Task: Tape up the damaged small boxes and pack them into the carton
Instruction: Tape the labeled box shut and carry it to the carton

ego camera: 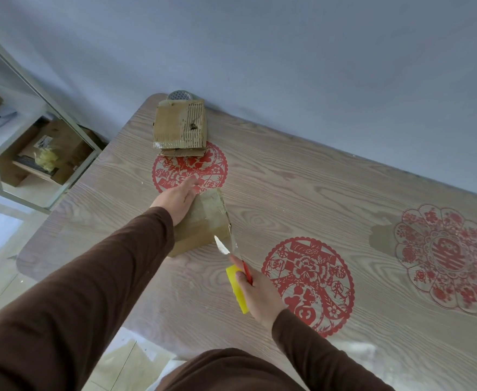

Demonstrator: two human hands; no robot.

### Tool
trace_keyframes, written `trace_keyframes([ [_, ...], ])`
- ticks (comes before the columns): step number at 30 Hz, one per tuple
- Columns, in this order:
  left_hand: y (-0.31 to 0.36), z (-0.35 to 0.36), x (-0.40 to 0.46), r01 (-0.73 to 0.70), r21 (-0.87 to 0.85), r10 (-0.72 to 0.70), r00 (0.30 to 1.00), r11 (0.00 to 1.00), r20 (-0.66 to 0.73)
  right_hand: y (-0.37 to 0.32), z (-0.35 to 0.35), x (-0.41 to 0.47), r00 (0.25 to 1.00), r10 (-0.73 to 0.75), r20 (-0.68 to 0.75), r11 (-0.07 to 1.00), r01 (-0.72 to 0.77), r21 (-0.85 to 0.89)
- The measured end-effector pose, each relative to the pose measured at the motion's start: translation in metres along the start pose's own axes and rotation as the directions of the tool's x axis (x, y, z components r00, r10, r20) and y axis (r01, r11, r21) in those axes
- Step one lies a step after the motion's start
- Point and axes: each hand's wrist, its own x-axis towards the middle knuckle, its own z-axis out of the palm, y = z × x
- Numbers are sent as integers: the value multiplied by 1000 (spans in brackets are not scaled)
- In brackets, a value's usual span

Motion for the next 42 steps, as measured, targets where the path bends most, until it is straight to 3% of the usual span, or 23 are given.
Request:
trace_keyframes([
  [4, -5, 7, -5, -120, -162, 86, 976, 979, -198, 3, 4, 2, 1000, 6, 6, 1000, -6, 2],
  [6, -8, 14, -16, -304, 26, 296, 899, 952, -324, 2, 4, 2, 1000, 19, 14, 1000, -19, 19],
  [8, -12, 21, -22, -467, 267, 530, 808, 843, -257, 2, 4, 2, 999, 22, 23, 1000, -22, 12],
  [9, -13, 24, -22, -506, 307, 570, 802, 806, -176, 2, 4, 2, 999, 27, 25, 1000, -28, 8],
  [12, -10, 22, -16, -487, 260, 499, 866, 834, 22, 5, 4, 2, 999, 35, -2, 999, -35, 12],
  [17, -7, 14, -19, -438, 453, 385, 899, 776, 208, 4, 5, 5, 999, 31, -7, 999, -31, 36],
  [22, 5, 6, -18, -279, 505, 194, 957, 817, 215, -3, 2, 2, 1000, 2, 16, 998, -2, 56],
  [24, 8, -3, -13, -220, 419, 121, 961, 881, 249, -10, -1, 0, 1000, -10, -12, 993, 11, 115],
  [27, 7, -28, 1, -115, 140, 58, 932, 983, 358, -27, -13, 1, 995, -66, -76, 982, 79, 173],
  [30, 7, -47, 8, 9, -80, 25, 905, 997, 424, -50, -27, 5, 988, -128, -90, 971, 143, 193],
  [34, 4, -63, 6, 215, -419, 45, 848, 882, 529, -78, -45, 7, 985, -161, -59, 965, 169, 200],
  [39, -12, -60, 2, 366, -504, 54, 766, 783, 640, -91, -52, 2, 989, -150, -16, 965, 150, 213],
  [42, -25, -37, 1, 414, -516, -1, 780, 750, 625, -92, -48, 9, 992, -122, 17, 982, 118, 147],
])
